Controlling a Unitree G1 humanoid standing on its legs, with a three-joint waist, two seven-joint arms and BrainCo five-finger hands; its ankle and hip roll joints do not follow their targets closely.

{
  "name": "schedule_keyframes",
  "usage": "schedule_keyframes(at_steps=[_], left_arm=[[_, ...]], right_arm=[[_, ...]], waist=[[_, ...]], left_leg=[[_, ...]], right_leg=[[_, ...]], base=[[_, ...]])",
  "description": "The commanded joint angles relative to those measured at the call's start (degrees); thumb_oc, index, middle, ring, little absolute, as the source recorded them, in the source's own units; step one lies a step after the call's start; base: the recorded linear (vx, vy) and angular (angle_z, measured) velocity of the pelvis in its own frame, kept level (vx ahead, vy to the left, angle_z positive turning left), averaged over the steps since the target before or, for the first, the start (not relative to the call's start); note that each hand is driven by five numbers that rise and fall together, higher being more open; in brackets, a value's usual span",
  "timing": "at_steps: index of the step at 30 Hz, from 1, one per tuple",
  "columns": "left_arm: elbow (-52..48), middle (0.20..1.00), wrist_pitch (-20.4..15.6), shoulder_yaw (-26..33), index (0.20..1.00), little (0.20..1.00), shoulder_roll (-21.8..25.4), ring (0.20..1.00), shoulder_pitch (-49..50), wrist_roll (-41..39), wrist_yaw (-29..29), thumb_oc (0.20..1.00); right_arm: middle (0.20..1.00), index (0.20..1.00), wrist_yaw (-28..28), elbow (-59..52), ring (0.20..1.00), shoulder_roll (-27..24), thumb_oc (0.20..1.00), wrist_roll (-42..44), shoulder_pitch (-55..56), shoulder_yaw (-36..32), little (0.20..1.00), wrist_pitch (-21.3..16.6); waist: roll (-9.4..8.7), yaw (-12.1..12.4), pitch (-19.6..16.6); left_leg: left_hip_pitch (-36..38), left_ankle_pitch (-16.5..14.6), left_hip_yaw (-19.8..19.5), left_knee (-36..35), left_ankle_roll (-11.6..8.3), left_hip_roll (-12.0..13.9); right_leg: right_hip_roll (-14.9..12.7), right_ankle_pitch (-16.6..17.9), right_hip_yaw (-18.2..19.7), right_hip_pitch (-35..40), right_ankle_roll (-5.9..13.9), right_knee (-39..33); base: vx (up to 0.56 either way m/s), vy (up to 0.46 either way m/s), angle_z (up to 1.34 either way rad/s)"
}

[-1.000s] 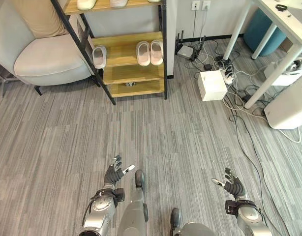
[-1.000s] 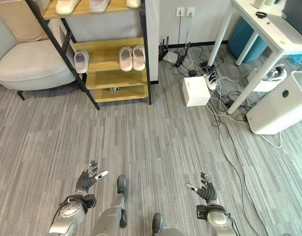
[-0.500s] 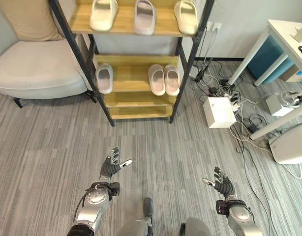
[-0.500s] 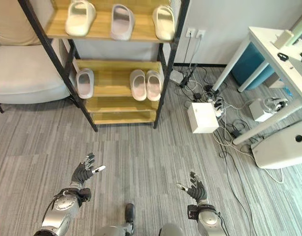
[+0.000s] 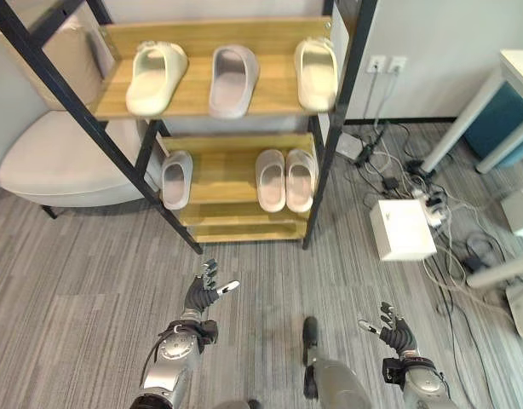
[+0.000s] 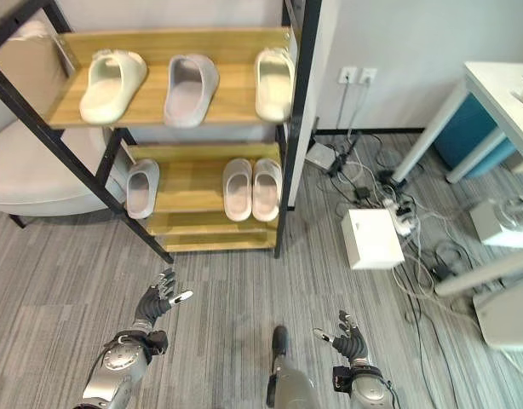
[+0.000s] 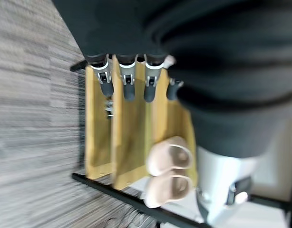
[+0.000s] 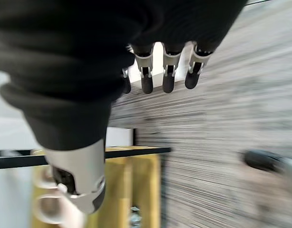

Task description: Arrange the slippers neatly on the shoe rack.

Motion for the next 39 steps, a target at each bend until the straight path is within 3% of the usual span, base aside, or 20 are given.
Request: schedule_keyframes(at_steps=[1,2,4,5,6,8,10,20,23,26,31,39], left_arm=[[-3.8,1.0,-2.9,0.0,1.0,1.0,1.6,1.0,-3.6,0.5,0.5,1.0],[-3.7,1.0,-2.8,-0.1,1.0,1.0,1.6,1.0,-3.5,0.7,0.6,1.0],[-3.3,1.0,-2.6,-0.7,1.0,1.0,1.5,1.0,-3.9,1.2,1.0,1.0],[-3.3,1.0,-2.6,-0.7,1.0,1.0,1.4,1.0,-3.9,1.2,1.0,1.0],[-2.7,1.0,-2.4,-0.9,1.0,1.0,1.4,1.0,-4.2,1.2,1.7,1.0],[-3.3,1.0,-2.6,-0.6,1.0,1.0,1.7,1.0,-3.6,1.0,1.8,1.0],[-3.8,1.0,-2.6,-0.6,1.0,1.0,1.8,1.0,-2.7,1.2,1.3,1.0],[-4.4,1.0,-2.2,0.6,1.0,1.0,3.8,1.0,0.1,2.1,0.4,1.0],[-4.3,1.0,-2.2,0.8,1.0,1.0,4.0,1.0,-0.1,2.1,0.4,1.0],[-4.2,1.0,-2.2,1.1,1.0,1.0,4.7,1.0,-0.8,2.6,0.3,1.0],[-4.0,1.0,-2.6,-0.1,1.0,1.0,4.3,1.0,-0.8,4.7,0.0,1.0],[-5.4,1.0,-3.5,-2.9,1.0,1.0,3.4,1.0,-1.4,6.9,2.5,1.0]], right_arm=[[1.0,1.0,-0.7,-2.9,1.0,-2.5,1.0,1.6,-0.6,-1.7,1.0,-2.8],[1.0,1.0,-0.8,-2.6,1.0,-2.7,1.0,1.8,-0.4,-1.9,1.0,-2.8],[1.0,1.0,-1.4,-2.3,1.0,-2.9,1.0,1.9,-0.2,-2.1,1.0,-3.0],[1.0,1.0,-1.4,-2.3,1.0,-3.0,1.0,1.9,-0.2,-2.2,1.0,-3.0],[1.0,1.0,-2.3,-1.4,1.0,-3.2,1.0,1.7,-0.2,-2.4,1.0,-2.7],[1.0,1.0,-1.7,-1.6,1.0,-2.8,1.0,1.9,0.2,-2.3,1.0,-2.7],[1.0,1.0,-1.1,-1.8,1.0,-2.8,1.0,1.6,0.9,-2.5,1.0,-2.5],[1.0,1.0,-0.2,-0.8,1.0,1.2,1.0,0.1,-0.5,-0.5,1.0,-1.2],[1.0,1.0,-0.1,-0.3,1.0,1.9,1.0,0.1,-1.0,-0.1,1.0,-0.9],[1.0,1.0,-0.7,-1.5,1.0,1.5,1.0,-5.4,-2.8,2.6,1.0,-0.3],[1.0,1.0,0.8,-19.0,1.0,-4.3,1.0,-22.0,-3.5,9.7,1.0,-0.4],[1.0,1.0,-0.9,-45.1,1.0,-8.3,1.0,-30.3,-2.9,9.3,1.0,-3.6]], waist=[[-0.54,-1.6,1.9],[-0.42,-1.4,1.8],[0.46,-0.9,2.0],[0.49,-0.9,2.0],[1.17,-0.5,2.2],[1.75,-0.4,1.6],[2.16,-0.7,0.6],[-0.54,1.5,-1.5],[-0.7,1.7,-1.4],[-0.3,2.9,-1.2],[-0.46,3.4,-2.3],[-0.1,2.6,-3.3]], left_leg=[[-0.7,4.7,3.7,-15.4,-1.42,6.5],[-0.7,4.6,4.5,-18.8,-1.38,7.5],[-2.4,10.0,5.2,-27.6,-2.19,10.8],[-2.0,10.3,5.3,-28.3,-2.26,10.8],[-3.4,14.8,5.7,-33.5,-3.27,13.4],[-2.2,15.2,5.1,-35.3,-3.76,13.3],[-1.6,14.7,6.1,-36.3,-3.73,12.7],[0.4,8.8,7.8,-36.4,0.71,5.2],[0.4,8.2,8.3,-36.4,1.26,4.4],[0.3,7.7,9.2,-36.4,2.12,3.6],[1.7,7.7,8.7,-36.4,1.76,4.3],[3.0,7.7,7.9,-36.4,1.08,5.4]], right_leg=[[-3.6,-11.0,-0.9,5.0,9.03,1.6],[-3.6,-11.6,-1.2,5.7,9.16,1.4],[-3.2,-12.9,-1.8,7.2,9.54,1.3],[-3.1,-13.0,-1.8,7.3,9.51,1.4],[-3.1,-14.1,-2.8,8.4,9.74,1.6],[-3.0,-14.7,-2.9,8.9,10.16,2.5],[-3.5,-14.6,-2.7,9.6,10.53,2.5],[-10.6,-10.6,-0.4,8.7,15.11,3.1],[-11.4,-9.7,-0.2,7.9,15.73,3.4],[-11.4,-9.9,-1.3,6.3,15.73,6.6],[-9.6,-10.8,-1.5,8.5,14.77,3.5],[-8.3,-11.4,-2.6,11.0,14.31,0.5]], base=[[0.17,0.007,0.0],[0.2,0.045,0.31],[0.16,0.072,0.2],[0.16,0.096,-0.15],[0.16,0.096,-0.23],[0.19,0.13,-0.15],[0.19,0.192,-0.02],[0.11,0.227,0.14],[0.0,0.114,-0.12],[-0.02,0.084,-0.21],[0.06,-0.026,0.0],[0.02,-0.012,0.0]])
